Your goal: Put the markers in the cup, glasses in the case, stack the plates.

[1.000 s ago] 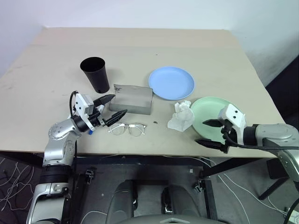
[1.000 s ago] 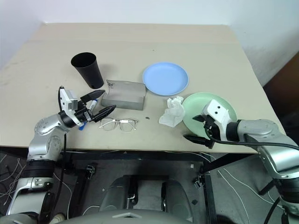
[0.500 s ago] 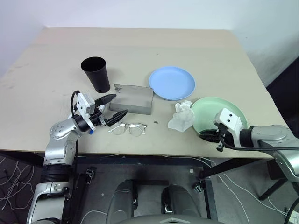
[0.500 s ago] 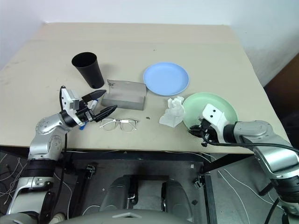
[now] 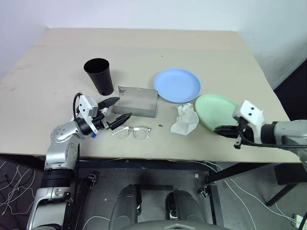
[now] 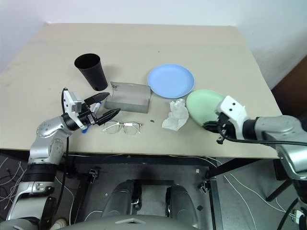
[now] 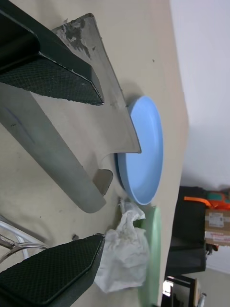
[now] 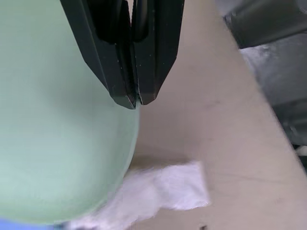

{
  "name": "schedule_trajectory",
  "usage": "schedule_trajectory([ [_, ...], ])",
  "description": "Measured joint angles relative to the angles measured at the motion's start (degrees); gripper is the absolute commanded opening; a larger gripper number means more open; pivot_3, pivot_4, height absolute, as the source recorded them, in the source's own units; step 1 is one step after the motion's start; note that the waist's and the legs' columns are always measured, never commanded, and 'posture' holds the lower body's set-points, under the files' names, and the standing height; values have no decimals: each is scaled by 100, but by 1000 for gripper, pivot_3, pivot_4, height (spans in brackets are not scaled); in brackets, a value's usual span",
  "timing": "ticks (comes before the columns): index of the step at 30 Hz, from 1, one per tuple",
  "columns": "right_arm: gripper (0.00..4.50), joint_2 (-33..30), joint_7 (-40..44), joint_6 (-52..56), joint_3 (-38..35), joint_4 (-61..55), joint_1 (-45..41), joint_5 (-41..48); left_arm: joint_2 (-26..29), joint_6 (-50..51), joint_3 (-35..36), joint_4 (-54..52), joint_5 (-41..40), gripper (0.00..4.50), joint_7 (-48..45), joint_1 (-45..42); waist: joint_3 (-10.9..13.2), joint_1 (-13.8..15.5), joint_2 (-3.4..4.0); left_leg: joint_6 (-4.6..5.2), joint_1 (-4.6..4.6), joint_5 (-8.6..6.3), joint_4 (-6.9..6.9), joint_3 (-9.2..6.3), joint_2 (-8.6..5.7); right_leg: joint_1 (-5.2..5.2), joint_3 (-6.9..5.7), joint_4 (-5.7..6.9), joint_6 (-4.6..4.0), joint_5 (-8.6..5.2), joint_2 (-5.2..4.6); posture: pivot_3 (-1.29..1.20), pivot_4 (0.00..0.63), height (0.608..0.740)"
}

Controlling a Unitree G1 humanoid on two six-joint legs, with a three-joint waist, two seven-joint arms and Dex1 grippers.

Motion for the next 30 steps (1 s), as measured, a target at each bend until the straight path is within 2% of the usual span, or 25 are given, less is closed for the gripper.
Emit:
schedule_trajectory([
  [6,16,-171,3,-74,-289,-70,-761,159,47,123,7,-96,-4,4500,45,4,1,-28,2,0,1,0,-3,1,1,-6,2,1,0,0,1,0,150,681],
  [12,16,495,-10,-791,435,430,-1959,-70,106,198,50,-229,-11,4500,108,45,1,-29,1,0,0,0,-1,4,1,-5,4,1,0,0,0,0,150,681],
  [22,16,2153,235,-2842,2356,3628,-3870,-1834,91,140,216,-322,-13,4500,216,346,2,-29,4,1,-12,3,-1,14,-1,-23,7,6,1,1,3,0,150,681],
  [30,16,3036,440,-3722,2829,5541,-4505,-2645,83,-73,254,-309,-10,4500,200,542,2,-34,4,-10,-42,10,7,16,-3,-49,6,13,8,5,2,0,150,681],
])
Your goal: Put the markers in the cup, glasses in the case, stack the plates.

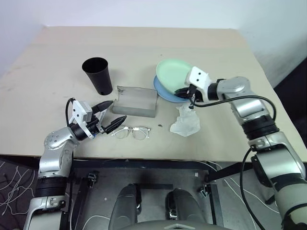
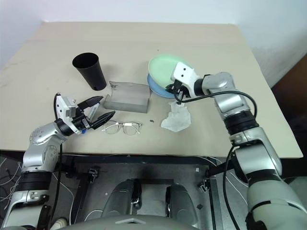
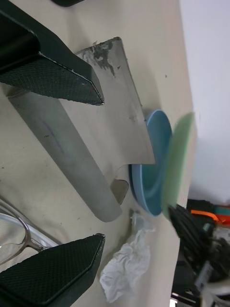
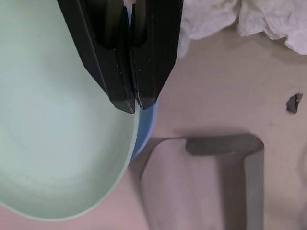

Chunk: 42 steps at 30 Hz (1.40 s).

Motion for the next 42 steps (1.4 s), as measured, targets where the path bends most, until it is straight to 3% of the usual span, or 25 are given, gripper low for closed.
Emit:
schedule_trajectory([
  [4,16,250,-183,-224,127,695,-334,-460,1,-95,5,10,4,4500,-1,58,0,-1,0,1,0,1,0,-1,1,-4,0,8,0,0,0,0,150,681],
  [11,16,270,-12,-411,193,897,-362,-827,2,-227,8,74,9,4500,-9,183,0,-1,0,4,-2,1,3,0,-2,-6,0,12,-1,1,-3,0,150,681],
  [15,973,270,48,-440,181,896,-378,-934,2,-254,7,130,10,4500,-48,184,0,-7,0,4,-2,1,3,0,-1,-8,0,15,-1,1,-2,0,150,681],
  [20,2694,268,146,-304,60,763,-448,-938,1,-324,4,267,13,4500,-100,147,0,-9,0,4,-2,1,3,0,-1,-9,0,16,-2,1,-2,0,150,681],
  [25,4430,119,476,204,-277,-159,-354,-566,-4,-362,-13,338,23,4500,-105,56,0,21,0,5,-7,1,3,-1,-1,-12,-1,14,-2,1,-3,0,150,681],
  [30,4470,-420,807,953,-694,-1479,590,-57,-8,-357,-25,325,25,4500,-88,15,-2,18,-4,18,-6,-3,6,-1,-11,-1,-6,9,2,4,-19,0,150,681],
  [36,4470,-560,792,1809,-1124,-2569,1407,576,-2,-320,-44,244,22,4500,-69,-4,-1,-16,-1,20,5,2,2,-5,-1,0,-7,17,-1,7,-9,0,150,681],
  [42,4470,-591,745,1905,-1233,-2789,1987,844,7,-215,-43,235,21,4500,-29,-1,-1,3,-1,26,9,6,4,-3,-5,8,-7,14,2,13,-14,0,150,681],
])
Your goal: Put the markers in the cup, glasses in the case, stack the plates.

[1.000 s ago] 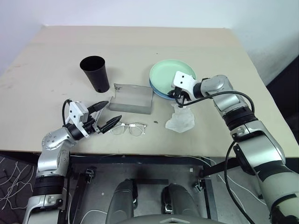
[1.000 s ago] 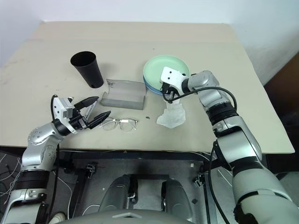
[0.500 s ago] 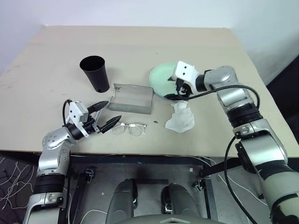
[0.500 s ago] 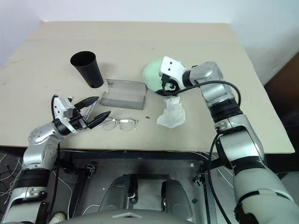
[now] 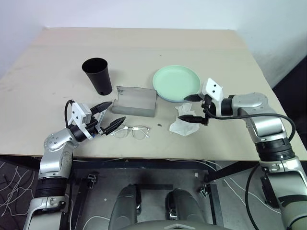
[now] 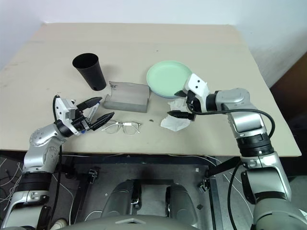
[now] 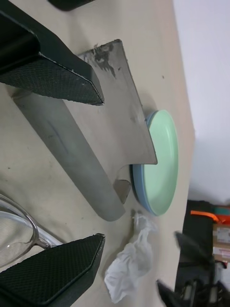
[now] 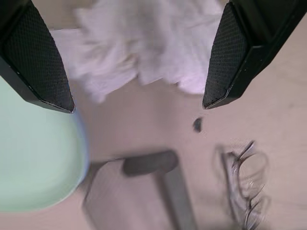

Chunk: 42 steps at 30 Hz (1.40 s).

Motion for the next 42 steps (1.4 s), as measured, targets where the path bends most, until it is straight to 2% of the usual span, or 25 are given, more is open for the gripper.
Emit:
schedule_trajectory([
  [5,4470,89,67,-323,1,383,21,102,-10,11,-16,0,1,4500,14,-49,0,-1,0,2,2,2,0,0,1,0,-1,0,-1,2,2,0,150,681],
  [18,4470,604,-52,-2046,271,2557,-430,-363,-27,129,-103,-138,0,4500,66,-110,0,-2,0,1,1,5,0,3,0,0,-1,0,3,4,5,0,150,681],
  [22,3641,613,3,-2103,313,2758,-500,-448,-26,204,-117,-241,-2,4500,115,-109,0,3,0,0,1,6,0,3,0,0,0,0,3,4,5,0,150,681],
  [32,92,479,213,-1515,315,2382,-485,-450,-26,263,-122,-350,-2,4500,184,-107,0,5,0,0,0,5,0,2,0,0,0,0,3,4,4,0,150,681],
  [42,40,170,570,-585,-34,695,-357,367,-35,241,-124,-281,-1,4500,176,-126,0,4,0,1,1,5,0,0,1,0,0,0,2,5,3,0,150,681],
])
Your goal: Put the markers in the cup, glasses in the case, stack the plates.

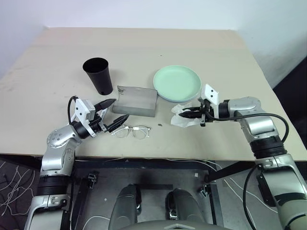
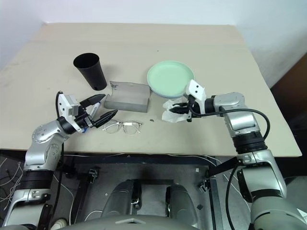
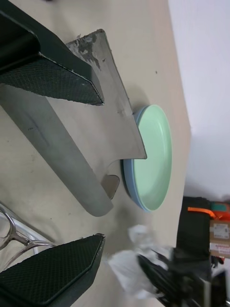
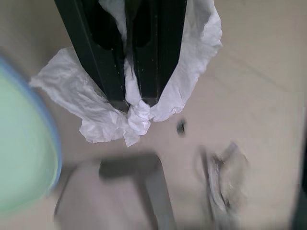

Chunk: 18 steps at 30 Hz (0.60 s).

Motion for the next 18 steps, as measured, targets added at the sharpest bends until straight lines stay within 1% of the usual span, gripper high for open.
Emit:
schedule_trajectory([
  [3,40,174,-310,155,-160,-45,-285,171,-13,-11,2,58,1,4500,-1,-4,0,-28,1,-1,1,0,0,1,1,-2,1,0,-5,3,0,0,150,681],
  [5,40,416,-761,147,-268,296,-770,153,-29,-23,5,61,2,4500,-6,-17,1,-40,1,-3,3,4,-1,0,3,-3,0,3,-7,4,1,0,150,681],
  [7,40,615,-1336,90,-260,1146,-1431,-118,-36,-31,2,83,5,4500,-5,-44,0,-34,1,-4,5,8,-1,1,3,-3,-1,6,-11,7,3,0,150,681],
  [9,40,791,-1915,-173,-259,2153,-1914,-440,-40,-40,11,95,7,4500,0,-46,0,-9,-1,-4,3,9,-1,2,2,-3,-2,3,-12,7,1,0,150,681],
  [13,40,1273,-3000,-939,-257,4200,-2497,-903,-48,-92,6,117,16,4500,21,-41,0,-7,0,-9,-26,15,0,13,-6,-28,0,3,-11,7,-6,0,150,681],
  [18,40,1546,-3956,-1458,-369,5693,-2960,-1172,-51,-151,13,113,17,4500,96,29,1,-23,1,-25,-39,26,-3,28,-10,-45,10,3,-11,7,-11,0,150,681],
])
